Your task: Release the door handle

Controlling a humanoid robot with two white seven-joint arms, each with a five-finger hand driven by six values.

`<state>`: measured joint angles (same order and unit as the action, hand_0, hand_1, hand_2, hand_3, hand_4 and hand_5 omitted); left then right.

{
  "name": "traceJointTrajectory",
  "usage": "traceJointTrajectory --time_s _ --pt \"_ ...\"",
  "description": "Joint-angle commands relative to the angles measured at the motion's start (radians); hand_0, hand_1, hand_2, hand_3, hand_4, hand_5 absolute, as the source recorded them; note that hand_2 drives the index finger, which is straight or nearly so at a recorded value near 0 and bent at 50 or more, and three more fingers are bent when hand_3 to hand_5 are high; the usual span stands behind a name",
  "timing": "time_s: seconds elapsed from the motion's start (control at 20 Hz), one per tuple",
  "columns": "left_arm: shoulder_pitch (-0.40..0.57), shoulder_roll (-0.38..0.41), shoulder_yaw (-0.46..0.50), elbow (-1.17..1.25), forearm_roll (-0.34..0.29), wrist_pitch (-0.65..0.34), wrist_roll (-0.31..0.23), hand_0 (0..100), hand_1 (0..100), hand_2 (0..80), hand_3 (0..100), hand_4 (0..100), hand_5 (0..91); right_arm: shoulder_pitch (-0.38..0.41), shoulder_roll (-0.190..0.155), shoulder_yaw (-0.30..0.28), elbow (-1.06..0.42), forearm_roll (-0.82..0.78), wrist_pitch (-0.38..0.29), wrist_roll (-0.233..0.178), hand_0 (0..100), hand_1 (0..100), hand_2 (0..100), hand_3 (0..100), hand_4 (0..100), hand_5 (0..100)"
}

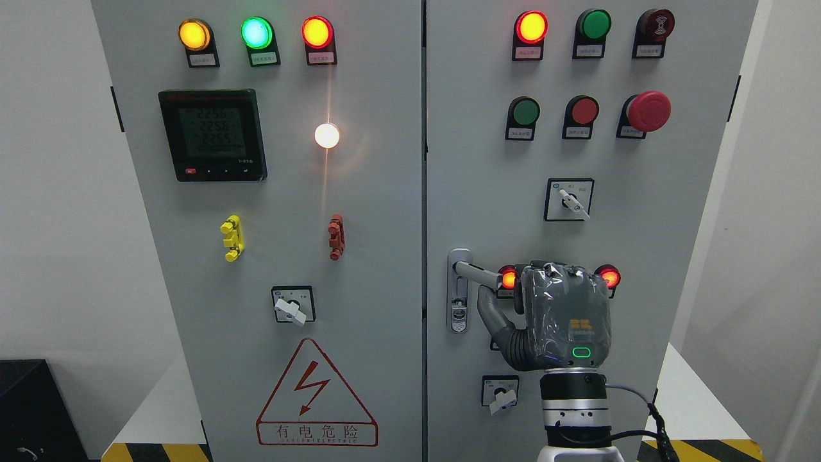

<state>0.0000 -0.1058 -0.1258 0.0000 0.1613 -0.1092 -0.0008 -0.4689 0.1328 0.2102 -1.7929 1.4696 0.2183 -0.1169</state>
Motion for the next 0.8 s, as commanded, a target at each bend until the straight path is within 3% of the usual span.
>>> traceJointTrajectory --time_s 0.0,0.75 --pt "-0.028 0.000 0.000 0.029 0.000 0.000 0.001 12 56 0.0 0 0 0.0 -0.001 0.001 0.000 0.000 0.000 0.000 0.006 46 49 93 100 100 100" --pt "-0.026 0.000 0.000 0.029 0.000 0.000 0.001 12 56 0.0 0 0 0.0 0.042 -0.005 0.001 -0.042 -0.009 -0.008 0.002 50 51 89 100 100 100"
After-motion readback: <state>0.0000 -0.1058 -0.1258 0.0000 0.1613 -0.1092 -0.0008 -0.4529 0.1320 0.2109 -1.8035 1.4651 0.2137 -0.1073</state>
